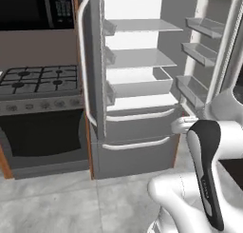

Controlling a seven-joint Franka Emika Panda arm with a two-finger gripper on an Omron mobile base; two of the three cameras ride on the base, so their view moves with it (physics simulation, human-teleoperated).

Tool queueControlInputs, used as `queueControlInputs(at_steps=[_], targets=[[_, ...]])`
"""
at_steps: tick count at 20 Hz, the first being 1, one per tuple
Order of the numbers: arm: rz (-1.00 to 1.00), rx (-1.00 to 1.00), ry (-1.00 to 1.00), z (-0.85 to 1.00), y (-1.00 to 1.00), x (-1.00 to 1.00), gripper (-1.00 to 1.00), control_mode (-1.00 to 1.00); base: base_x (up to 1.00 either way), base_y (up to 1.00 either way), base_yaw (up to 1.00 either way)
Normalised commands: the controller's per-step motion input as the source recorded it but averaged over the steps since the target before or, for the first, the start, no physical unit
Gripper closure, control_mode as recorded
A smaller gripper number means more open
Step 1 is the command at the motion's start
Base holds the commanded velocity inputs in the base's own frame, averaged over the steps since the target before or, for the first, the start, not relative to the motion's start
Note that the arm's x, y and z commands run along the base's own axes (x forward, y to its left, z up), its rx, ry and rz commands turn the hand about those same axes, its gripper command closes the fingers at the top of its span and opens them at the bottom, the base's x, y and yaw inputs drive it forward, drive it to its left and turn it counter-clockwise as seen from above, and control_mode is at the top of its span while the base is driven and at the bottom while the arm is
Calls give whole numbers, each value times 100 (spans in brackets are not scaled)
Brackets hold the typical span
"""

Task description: Place one mushroom and one fish in each tupperware on the nearby counter, to pack two identical lunches.

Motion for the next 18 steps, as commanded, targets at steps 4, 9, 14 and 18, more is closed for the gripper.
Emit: queueControlInputs(at_steps=[4, 9, 14, 18], targets=[[0, 0, 0, 0, 0, 0, 100, 100, -19, 100, 0], [0, 0, 0, 0, 0, 0, 100, 100, -3, 100, 0], [0, 0, 0, 0, 0, 0, 100, 100, 0, 100, 0], [0, 0, 0, 0, 0, 0, 100, 100, 0, 100, 0]])
